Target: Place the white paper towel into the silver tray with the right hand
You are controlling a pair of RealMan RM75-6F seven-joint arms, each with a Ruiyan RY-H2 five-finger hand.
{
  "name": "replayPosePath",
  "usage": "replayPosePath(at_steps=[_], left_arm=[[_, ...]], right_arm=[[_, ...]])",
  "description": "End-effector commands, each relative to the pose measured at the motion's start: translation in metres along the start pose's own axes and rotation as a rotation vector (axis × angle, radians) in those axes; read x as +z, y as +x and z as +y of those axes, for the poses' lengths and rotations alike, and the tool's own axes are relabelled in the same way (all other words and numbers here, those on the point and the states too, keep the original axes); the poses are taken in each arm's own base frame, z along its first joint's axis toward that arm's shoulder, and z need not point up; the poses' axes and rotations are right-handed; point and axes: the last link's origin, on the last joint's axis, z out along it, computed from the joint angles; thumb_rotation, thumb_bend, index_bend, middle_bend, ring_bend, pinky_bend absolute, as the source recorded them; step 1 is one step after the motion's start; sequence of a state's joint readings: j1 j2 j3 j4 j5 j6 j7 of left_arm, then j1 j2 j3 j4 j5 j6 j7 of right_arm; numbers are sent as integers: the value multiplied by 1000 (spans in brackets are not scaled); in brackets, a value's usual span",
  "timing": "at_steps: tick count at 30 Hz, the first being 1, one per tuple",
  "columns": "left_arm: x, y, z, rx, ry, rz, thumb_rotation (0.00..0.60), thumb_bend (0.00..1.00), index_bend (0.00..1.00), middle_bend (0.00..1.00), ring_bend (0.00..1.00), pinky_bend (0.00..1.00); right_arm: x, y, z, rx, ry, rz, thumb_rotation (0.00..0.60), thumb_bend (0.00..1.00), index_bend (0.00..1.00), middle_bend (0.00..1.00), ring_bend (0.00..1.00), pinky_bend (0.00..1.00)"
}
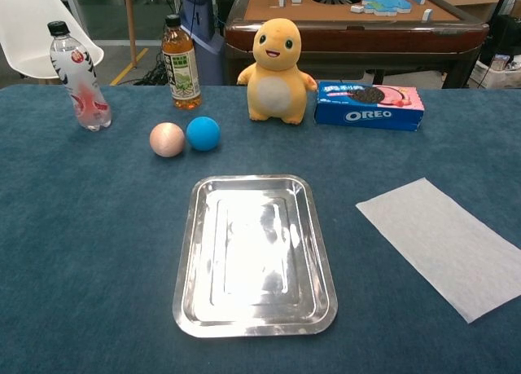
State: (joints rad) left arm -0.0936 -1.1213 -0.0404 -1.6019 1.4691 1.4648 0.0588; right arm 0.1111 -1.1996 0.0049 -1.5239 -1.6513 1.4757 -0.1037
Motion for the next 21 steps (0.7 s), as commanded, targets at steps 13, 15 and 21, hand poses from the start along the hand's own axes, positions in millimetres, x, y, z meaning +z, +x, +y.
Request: replayPosePath(at_steps=[13, 15, 21], left_arm=[[-6, 7, -8, -6, 29, 24, 600, 137, 201, 266, 196, 420], [-7, 9, -10, -7, 35, 27, 600, 137, 201, 266, 196, 420], [-8, 10, -13, -9, 46, 32, 600, 137, 201, 266, 196, 420]], right_arm=[[3, -39, -25, -65, 116, -137, 600, 0, 338, 1000, 1000, 1000], [5, -45, -29, -70, 126, -154, 600, 0, 290, 1000, 1000, 1000], [9, -58, -40, -69, 141, -177, 600, 0, 218, 1000, 1000, 1000]])
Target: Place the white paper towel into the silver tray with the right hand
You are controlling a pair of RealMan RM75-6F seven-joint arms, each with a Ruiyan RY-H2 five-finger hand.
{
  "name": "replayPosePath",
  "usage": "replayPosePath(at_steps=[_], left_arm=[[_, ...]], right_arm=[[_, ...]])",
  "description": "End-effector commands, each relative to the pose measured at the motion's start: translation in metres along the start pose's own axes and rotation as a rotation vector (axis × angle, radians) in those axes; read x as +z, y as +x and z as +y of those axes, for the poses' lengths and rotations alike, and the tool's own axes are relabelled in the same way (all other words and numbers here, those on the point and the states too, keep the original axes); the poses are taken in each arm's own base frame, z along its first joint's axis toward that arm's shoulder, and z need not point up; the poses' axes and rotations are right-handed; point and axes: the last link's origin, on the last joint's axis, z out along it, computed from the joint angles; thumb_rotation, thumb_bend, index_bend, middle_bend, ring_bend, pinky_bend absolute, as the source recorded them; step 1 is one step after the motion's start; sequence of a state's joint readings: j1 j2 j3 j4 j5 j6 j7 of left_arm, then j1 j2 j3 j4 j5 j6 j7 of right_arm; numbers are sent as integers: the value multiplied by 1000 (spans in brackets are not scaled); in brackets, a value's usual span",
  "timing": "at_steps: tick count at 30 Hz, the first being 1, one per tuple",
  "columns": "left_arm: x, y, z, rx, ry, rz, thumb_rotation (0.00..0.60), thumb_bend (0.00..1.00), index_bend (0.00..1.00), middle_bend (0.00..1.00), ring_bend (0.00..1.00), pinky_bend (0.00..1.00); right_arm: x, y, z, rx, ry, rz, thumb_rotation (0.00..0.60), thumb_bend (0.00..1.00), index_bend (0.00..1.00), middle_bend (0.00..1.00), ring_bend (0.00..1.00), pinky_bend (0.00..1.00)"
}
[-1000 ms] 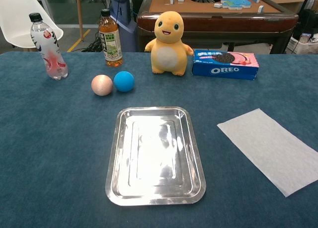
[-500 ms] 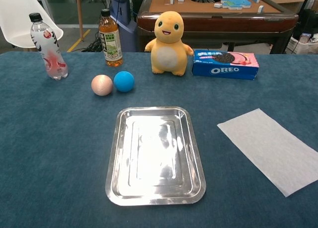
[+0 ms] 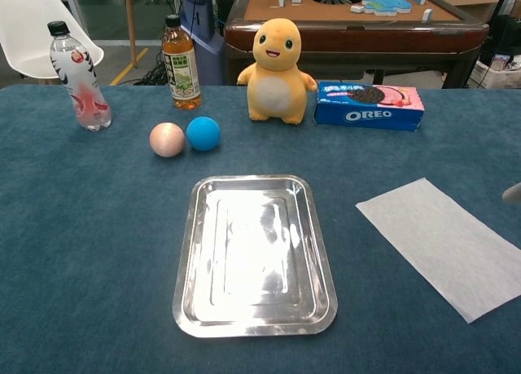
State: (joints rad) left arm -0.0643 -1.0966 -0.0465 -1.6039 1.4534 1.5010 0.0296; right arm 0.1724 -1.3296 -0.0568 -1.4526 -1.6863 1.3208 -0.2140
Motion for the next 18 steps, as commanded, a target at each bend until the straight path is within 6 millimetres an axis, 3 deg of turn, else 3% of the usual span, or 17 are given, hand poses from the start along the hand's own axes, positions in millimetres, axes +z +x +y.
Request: replayPosePath(at_steps=[1, 7, 14, 18], left_arm=[[0, 1, -1, -1, 3, 1, 600, 137, 201, 266, 196, 420], [-1, 2, -2, -7, 7, 5, 600, 137, 201, 266, 196, 420], [-1, 3, -3, -11, 8, 3, 600, 137, 201, 266, 196, 421], [-1, 3, -3, -13, 9, 5, 600, 137, 201, 266, 196, 420]], right_arm=[[3, -5, -4, 1, 6, -15, 600, 0, 217, 1000, 1000, 1000], [8, -12, -12, -9, 32, -23, 600, 0, 221, 1000, 1000, 1000], [13, -21, -20, -13, 60, -14, 600, 0, 367, 1000, 1000, 1000], [16, -26, -24, -21, 74, -23, 600, 0, 398, 1000, 1000, 1000]])
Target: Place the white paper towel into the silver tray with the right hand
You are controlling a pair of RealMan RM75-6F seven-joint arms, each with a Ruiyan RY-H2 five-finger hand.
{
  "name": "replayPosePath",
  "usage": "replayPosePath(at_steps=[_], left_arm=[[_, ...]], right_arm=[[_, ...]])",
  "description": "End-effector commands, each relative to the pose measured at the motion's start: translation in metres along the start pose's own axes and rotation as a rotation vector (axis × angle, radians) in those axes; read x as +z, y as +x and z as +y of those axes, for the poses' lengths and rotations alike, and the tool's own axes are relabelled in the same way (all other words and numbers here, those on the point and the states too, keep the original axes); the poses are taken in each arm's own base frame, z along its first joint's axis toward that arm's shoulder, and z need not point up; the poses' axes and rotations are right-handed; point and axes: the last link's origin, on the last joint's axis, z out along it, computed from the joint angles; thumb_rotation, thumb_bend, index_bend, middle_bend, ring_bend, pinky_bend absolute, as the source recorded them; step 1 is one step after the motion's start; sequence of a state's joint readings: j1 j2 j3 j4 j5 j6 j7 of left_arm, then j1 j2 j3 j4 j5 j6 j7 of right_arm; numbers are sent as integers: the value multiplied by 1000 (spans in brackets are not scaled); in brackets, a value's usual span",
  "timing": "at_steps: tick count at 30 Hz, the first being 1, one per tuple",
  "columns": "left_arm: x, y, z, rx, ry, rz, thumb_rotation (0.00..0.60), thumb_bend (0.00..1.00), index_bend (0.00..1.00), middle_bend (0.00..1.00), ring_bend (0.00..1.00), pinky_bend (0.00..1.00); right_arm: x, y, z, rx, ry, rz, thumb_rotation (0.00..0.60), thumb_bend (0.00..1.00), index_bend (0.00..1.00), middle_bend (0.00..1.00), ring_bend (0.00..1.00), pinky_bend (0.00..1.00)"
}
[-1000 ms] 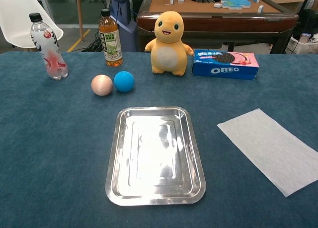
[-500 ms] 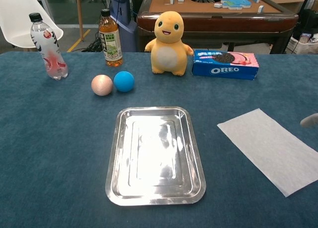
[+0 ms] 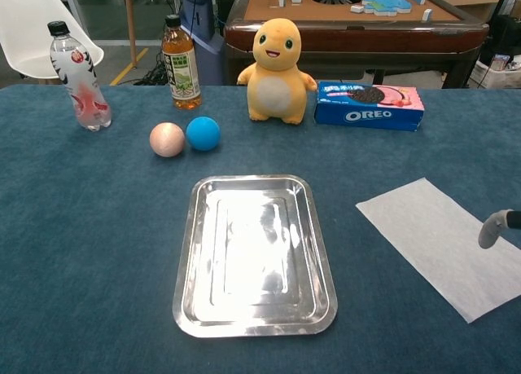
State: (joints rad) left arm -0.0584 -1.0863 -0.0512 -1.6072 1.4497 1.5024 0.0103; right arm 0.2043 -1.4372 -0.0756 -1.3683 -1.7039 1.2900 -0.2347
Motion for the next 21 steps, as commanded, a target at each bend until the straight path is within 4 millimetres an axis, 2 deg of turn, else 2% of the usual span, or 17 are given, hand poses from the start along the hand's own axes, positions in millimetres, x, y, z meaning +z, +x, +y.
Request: replayPosePath(at_steps=[1, 21], left_arm=[[0, 0, 0, -1, 0, 0, 600, 137, 201, 266, 196, 421], [-3, 9, -2, -22, 3, 24, 600, 137, 201, 266, 196, 421]], right_arm=[[2, -3, -2, -7, 9, -6, 600, 0, 402, 1000, 1000, 1000], [20, -22, -20, -7, 41, -25, 600, 0, 432, 1000, 1000, 1000]])
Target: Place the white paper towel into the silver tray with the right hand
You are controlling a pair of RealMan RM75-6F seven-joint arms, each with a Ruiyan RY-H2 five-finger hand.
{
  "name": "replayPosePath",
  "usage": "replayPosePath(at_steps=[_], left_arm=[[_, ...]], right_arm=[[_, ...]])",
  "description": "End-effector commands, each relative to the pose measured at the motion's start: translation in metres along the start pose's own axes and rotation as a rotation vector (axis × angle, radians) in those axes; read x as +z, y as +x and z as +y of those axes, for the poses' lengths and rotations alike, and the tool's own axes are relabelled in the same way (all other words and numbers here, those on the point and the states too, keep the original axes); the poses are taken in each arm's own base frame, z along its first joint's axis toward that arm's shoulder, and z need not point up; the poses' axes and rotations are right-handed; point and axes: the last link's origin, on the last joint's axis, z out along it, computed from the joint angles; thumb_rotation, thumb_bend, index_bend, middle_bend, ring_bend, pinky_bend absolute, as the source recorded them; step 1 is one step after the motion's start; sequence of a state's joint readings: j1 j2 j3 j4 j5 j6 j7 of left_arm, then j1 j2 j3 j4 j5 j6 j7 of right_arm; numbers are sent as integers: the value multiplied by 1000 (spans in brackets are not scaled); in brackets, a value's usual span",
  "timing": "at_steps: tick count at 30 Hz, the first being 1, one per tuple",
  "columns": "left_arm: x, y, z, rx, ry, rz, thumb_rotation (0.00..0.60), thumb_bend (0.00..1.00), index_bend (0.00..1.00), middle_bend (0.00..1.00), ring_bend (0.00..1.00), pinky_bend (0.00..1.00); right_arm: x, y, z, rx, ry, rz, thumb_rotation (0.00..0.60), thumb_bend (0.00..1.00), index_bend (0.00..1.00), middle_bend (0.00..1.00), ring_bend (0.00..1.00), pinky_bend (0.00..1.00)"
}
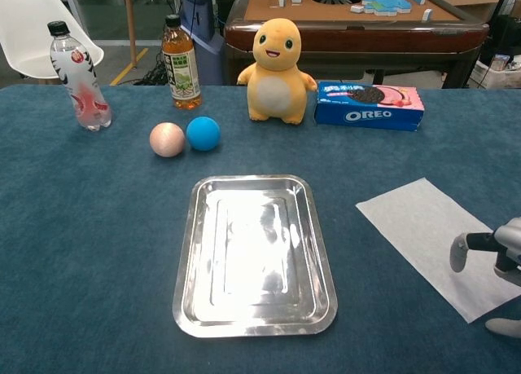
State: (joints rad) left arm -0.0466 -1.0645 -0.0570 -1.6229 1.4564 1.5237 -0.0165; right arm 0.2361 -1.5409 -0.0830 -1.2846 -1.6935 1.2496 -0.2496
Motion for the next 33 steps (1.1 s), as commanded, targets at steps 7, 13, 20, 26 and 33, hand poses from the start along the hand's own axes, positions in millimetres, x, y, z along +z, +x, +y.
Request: replayPosePath(at_steps=[7, 13, 20, 26, 33], left_arm=[[-1, 2, -1, -6, 0, 6, 600, 137, 201, 266, 196, 421], [-1, 2, 0, -4, -1, 3, 600, 137, 201, 266, 196, 421], [-1, 2, 0, -4, 0, 4, 600, 137, 201, 266, 196, 421], [-1, 1, 0, -3, -1, 1, 600, 137, 201, 266, 196, 421], [0, 1, 0, -4, 2, 0, 600, 137, 201, 266, 196, 422]], right_arm=[[6, -2, -3, 13, 2, 3, 600, 33, 466, 1000, 1000, 1000], [8, -1, -3, 28, -3, 12, 600, 247, 520, 1000, 1000, 1000], [10, 1, -2, 43, -11, 15, 600, 421, 569, 1000, 1000, 1000], [12, 3, -1, 54, -20, 21, 600, 469, 609, 1000, 1000, 1000], [14, 8, 0, 71, -27, 36, 600, 477, 618, 1000, 1000, 1000]])
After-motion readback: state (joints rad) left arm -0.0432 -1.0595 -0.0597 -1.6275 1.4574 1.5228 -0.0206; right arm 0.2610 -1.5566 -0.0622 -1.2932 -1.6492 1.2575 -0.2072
